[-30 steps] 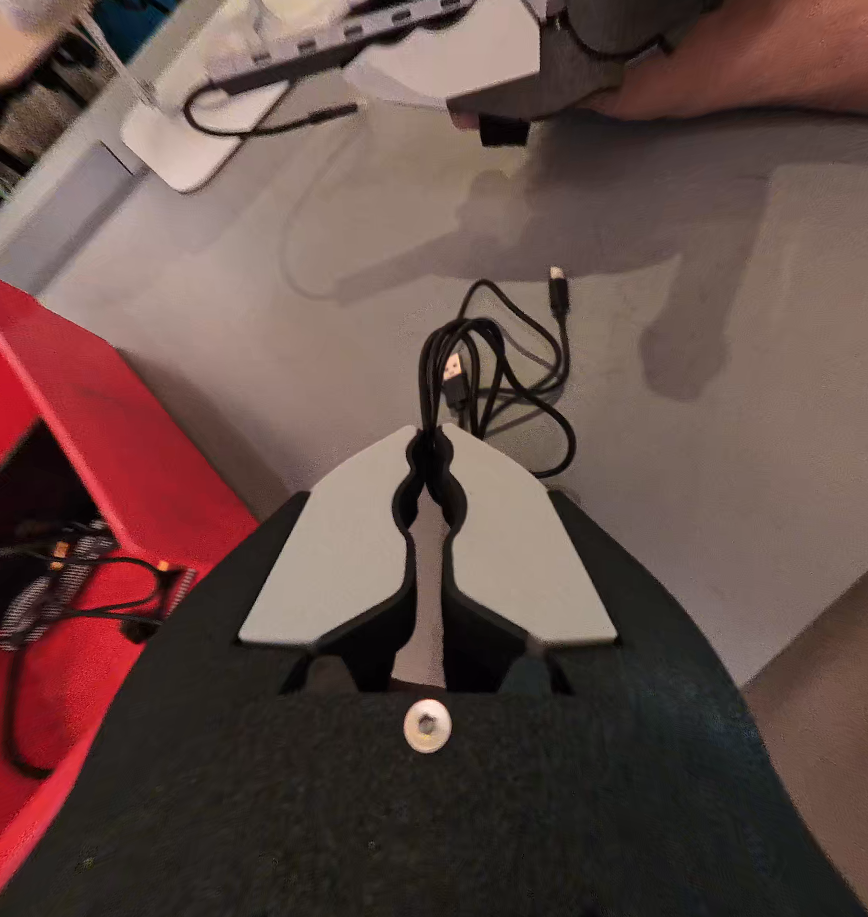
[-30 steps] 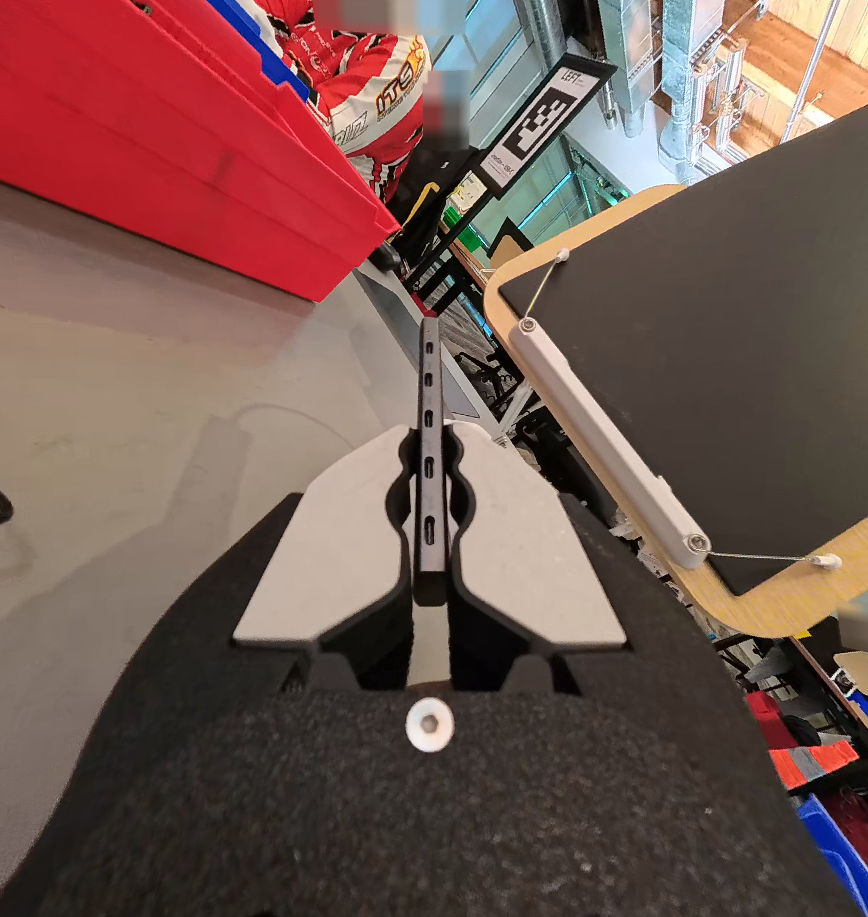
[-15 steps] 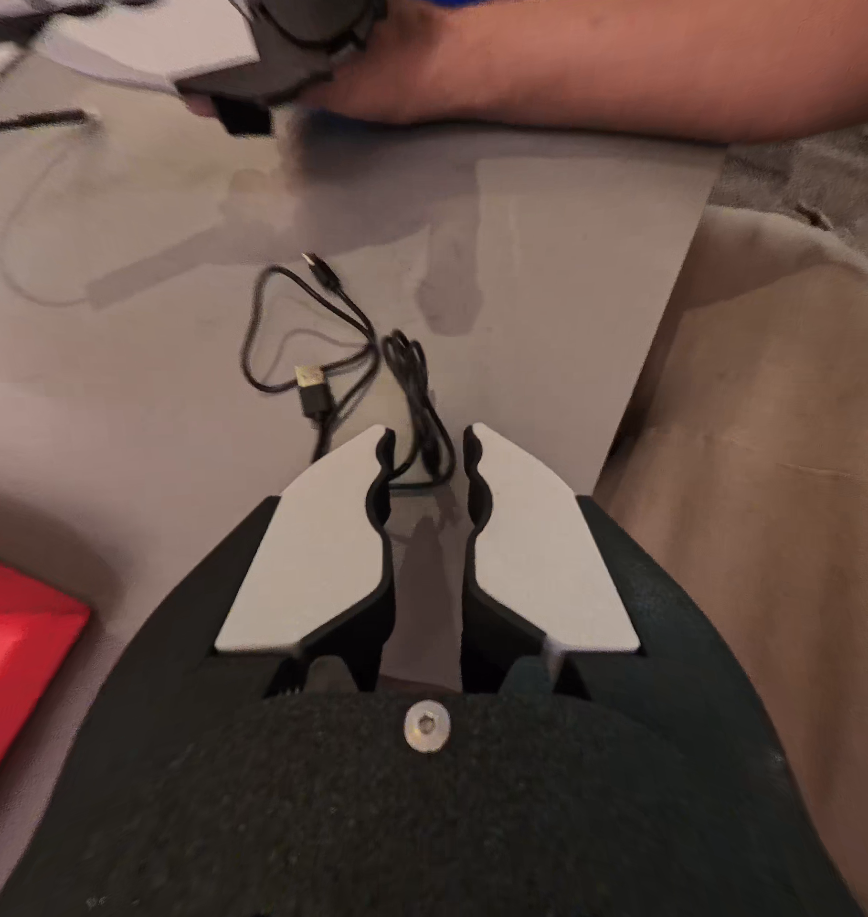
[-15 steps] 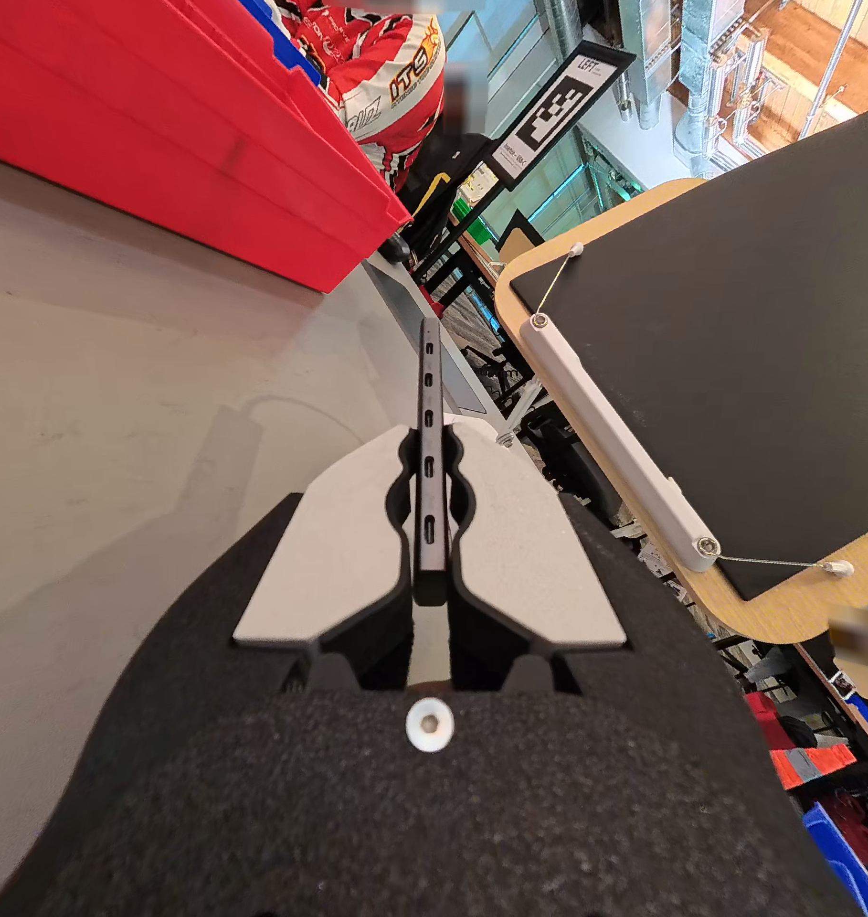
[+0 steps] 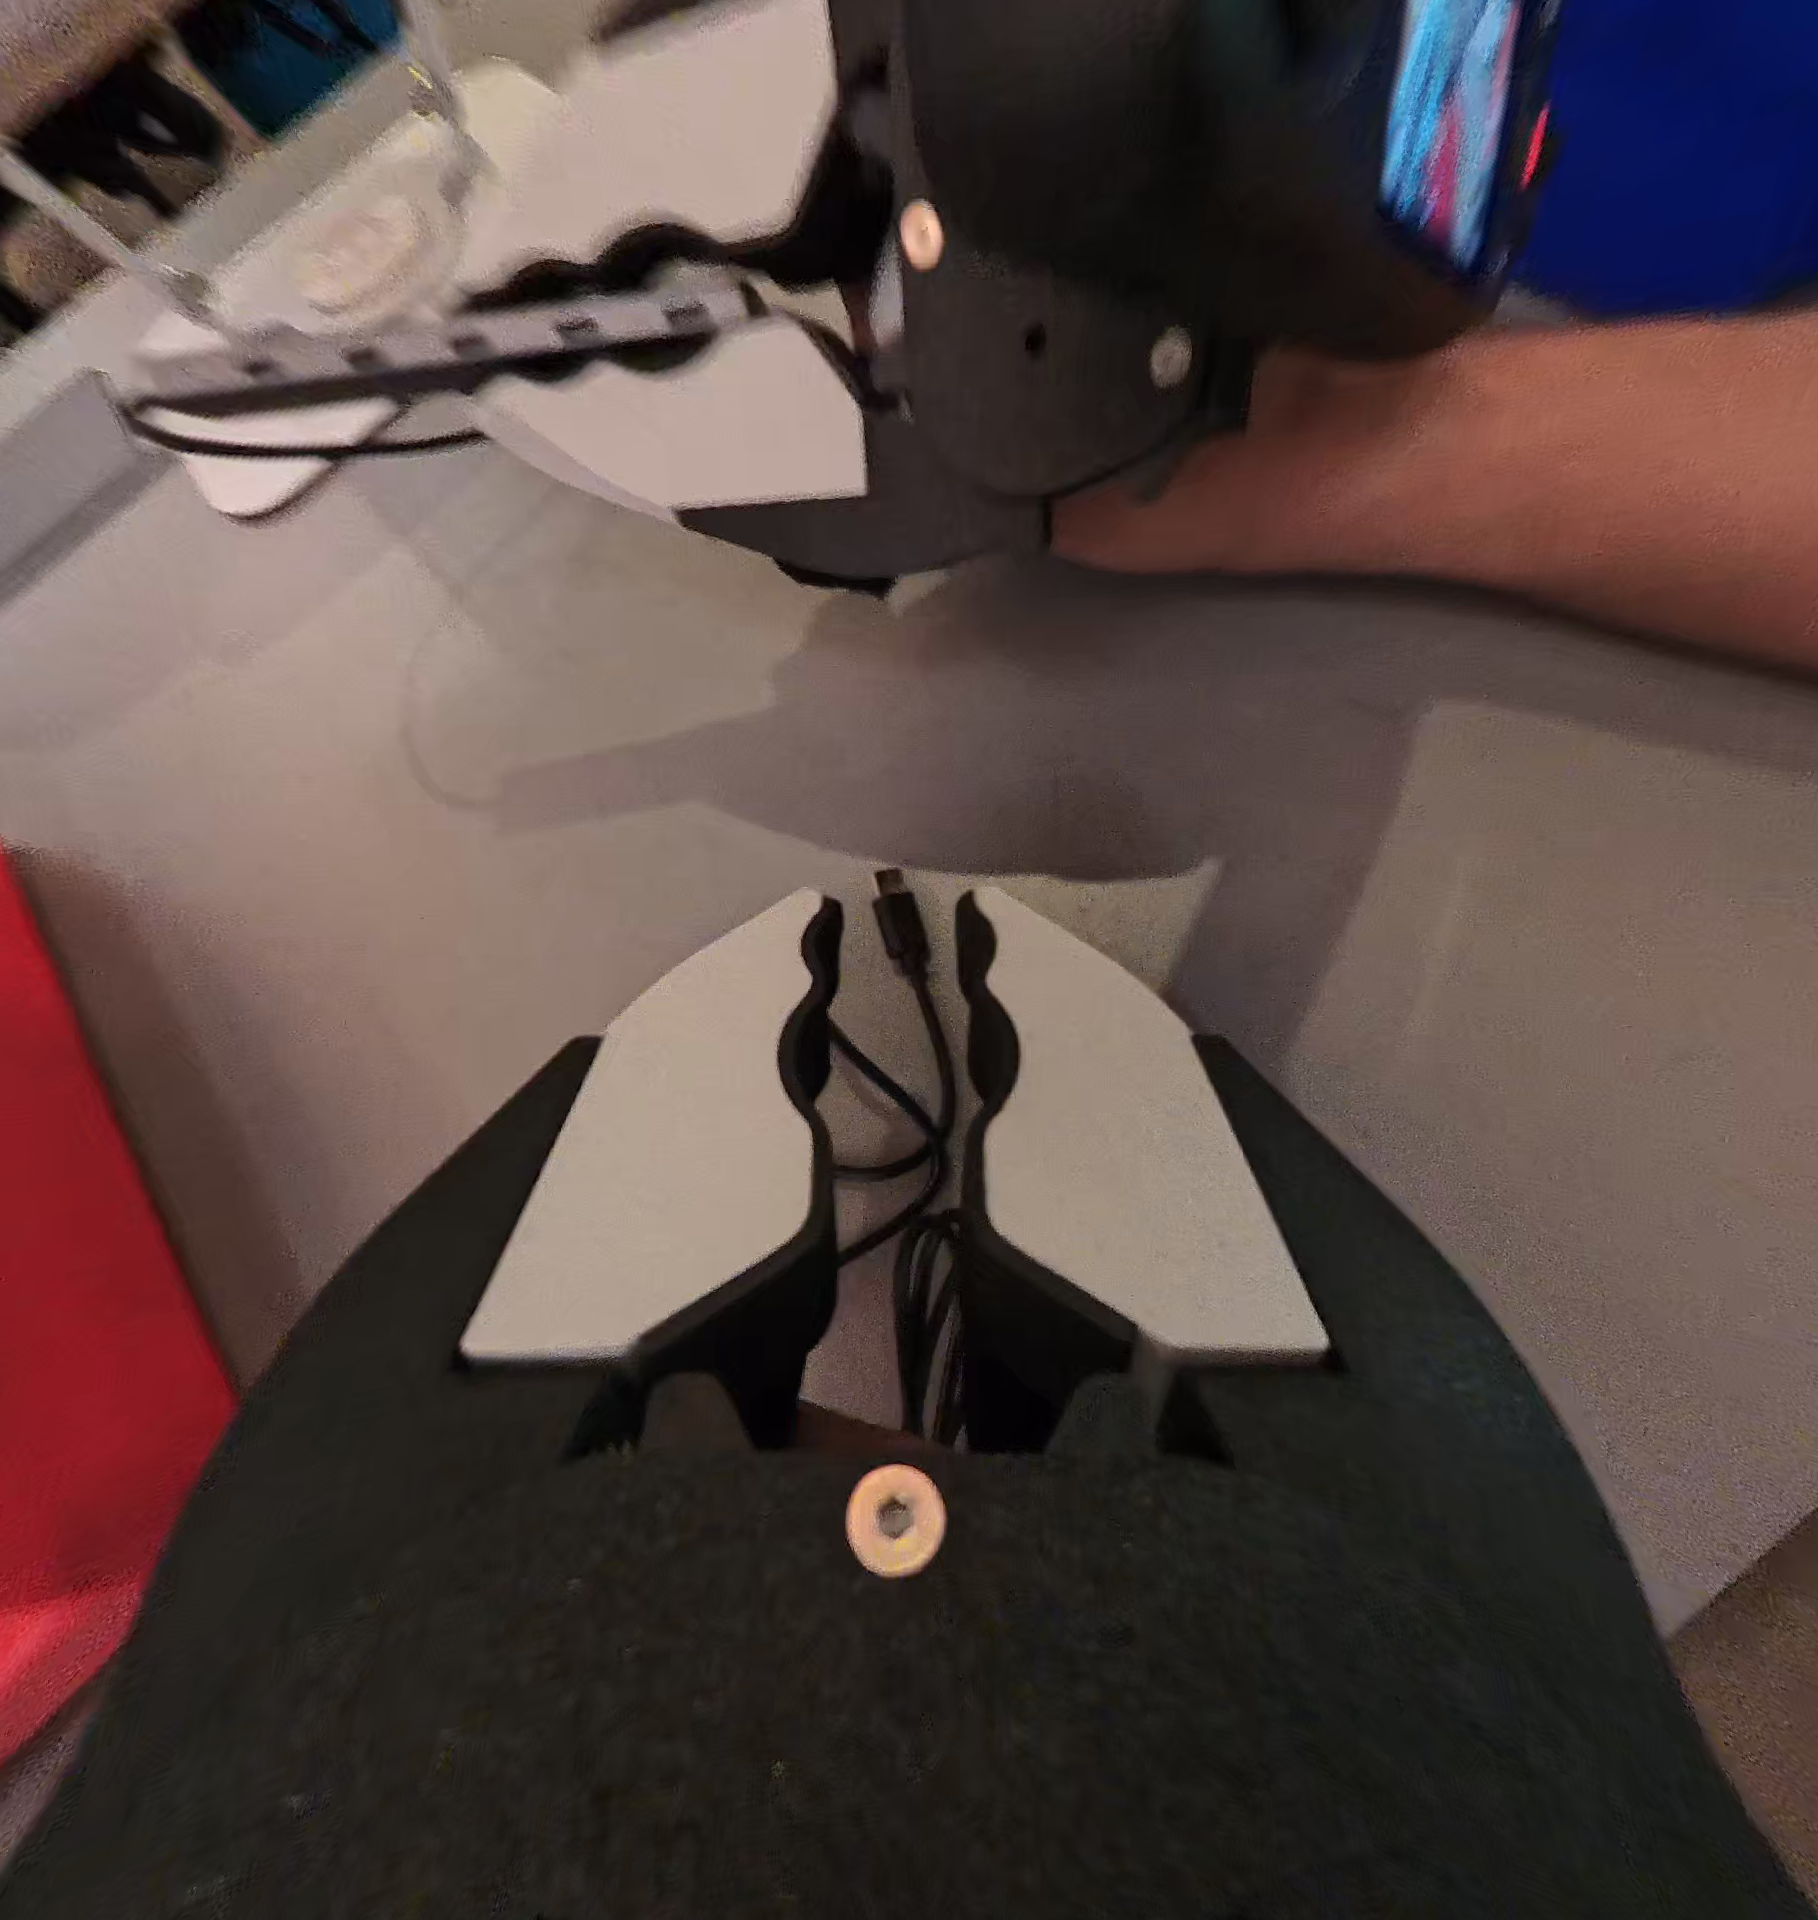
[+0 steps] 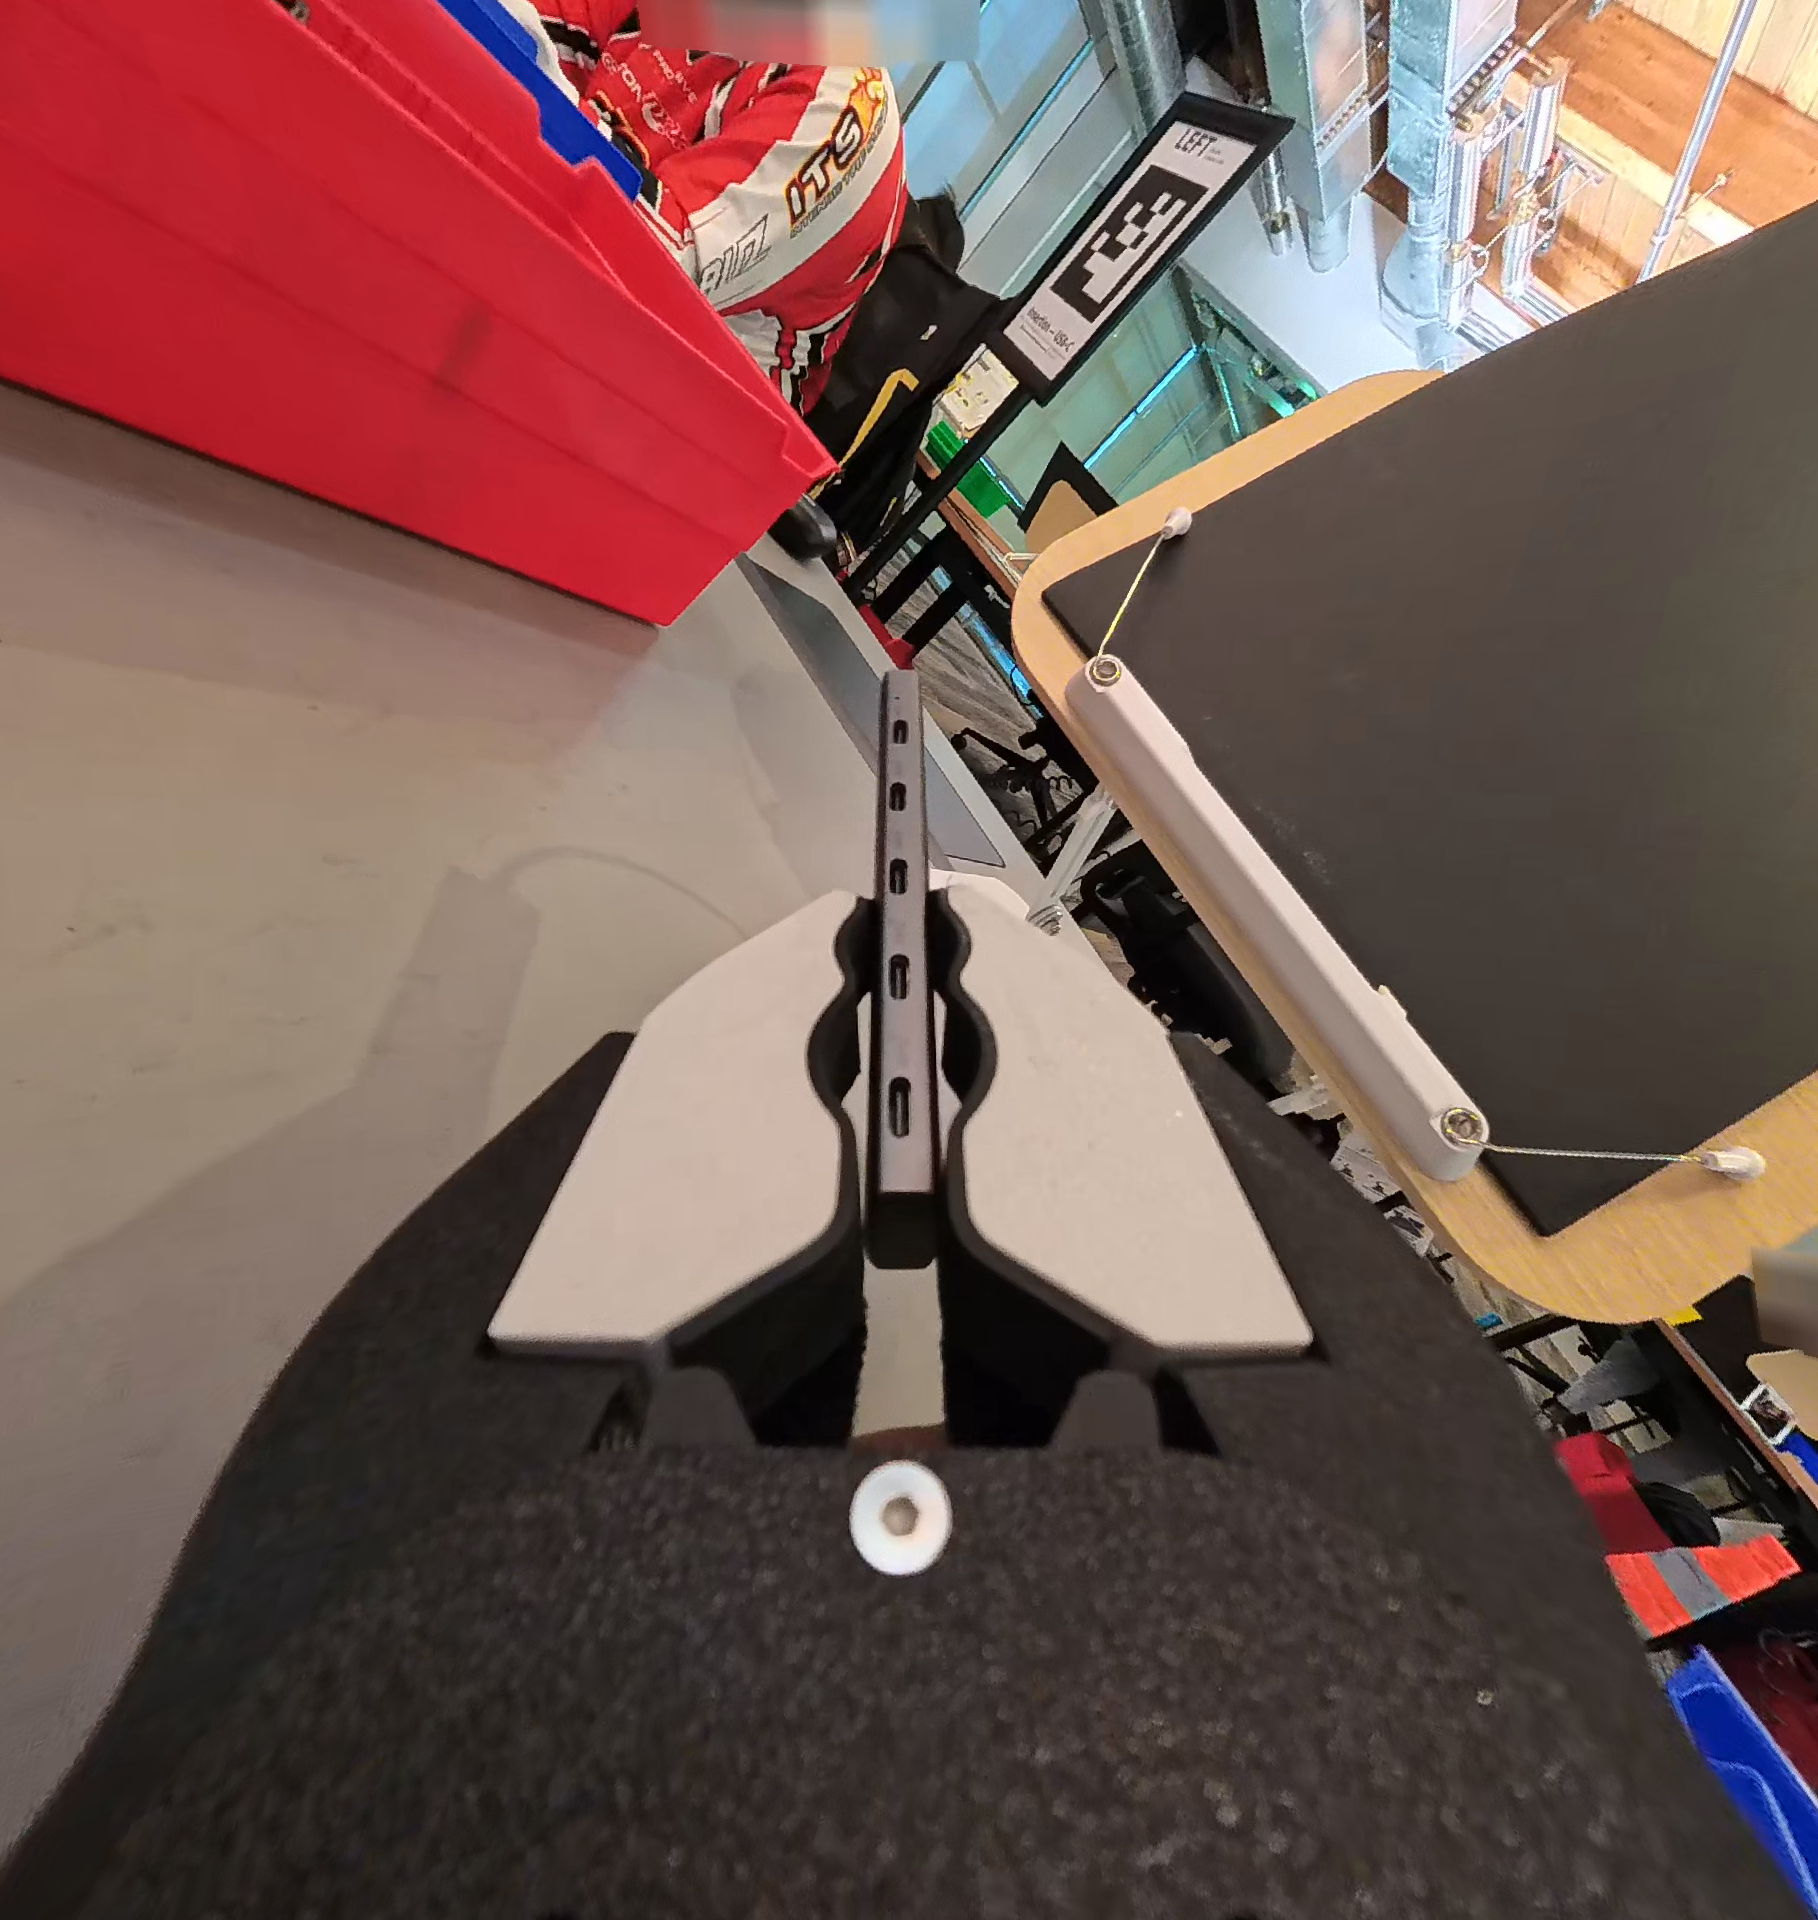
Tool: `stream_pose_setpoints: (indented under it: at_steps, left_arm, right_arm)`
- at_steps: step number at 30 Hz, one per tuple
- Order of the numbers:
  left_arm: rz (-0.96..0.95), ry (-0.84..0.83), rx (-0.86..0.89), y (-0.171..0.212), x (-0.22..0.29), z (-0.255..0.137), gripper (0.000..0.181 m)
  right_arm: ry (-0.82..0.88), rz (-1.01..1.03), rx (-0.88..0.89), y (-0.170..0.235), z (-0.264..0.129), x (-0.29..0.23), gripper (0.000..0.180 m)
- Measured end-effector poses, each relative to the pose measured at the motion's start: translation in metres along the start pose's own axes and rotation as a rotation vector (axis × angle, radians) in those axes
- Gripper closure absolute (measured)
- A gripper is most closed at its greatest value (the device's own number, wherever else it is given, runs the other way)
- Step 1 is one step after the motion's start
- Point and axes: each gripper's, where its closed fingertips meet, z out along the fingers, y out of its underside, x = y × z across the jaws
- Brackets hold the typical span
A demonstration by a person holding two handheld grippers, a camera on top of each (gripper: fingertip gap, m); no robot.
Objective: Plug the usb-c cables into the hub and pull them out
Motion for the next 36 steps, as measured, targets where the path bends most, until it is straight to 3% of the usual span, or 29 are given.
stream_pose_setpoints:
  at_steps: [7,11,20,25,29,36]
  left_arm:
    - [-0.008,0.128,-0.176,0.037,-0.005,0.038,0.147]
    - [0.009,0.203,-0.14,0.038,0.002,0.039,0.172]
    - [0.033,0.264,-0.127,0.039,-0.001,0.039,0.174]
    - [-0.06,0.341,-0.029,0.001,-0.032,0.012,0.174]
    - [-0.104,0.347,0.011,-0.023,-0.051,-0.006,0.174]
    - [-0.117,0.333,-0.038,-0.025,-0.052,0.0,0.176]
  right_arm:
    - [-0.013,-0.014,0.001,0.0,0.001,-0.003,0.17]
    - [-0.019,-0.013,0.001,0.0,0.001,-0.004,0.17]
    - [-0.035,-0.034,0.041,-0.007,-0.003,-0.008,0.17]
    - [-0.043,-0.1,0.071,-0.013,-0.007,-0.013,0.17]
    - [-0.003,-0.305,0.011,-0.015,-0.006,-0.02,0.17]
    - [-0.022,-0.446,0.024,-0.034,-0.011,-0.045,0.17]
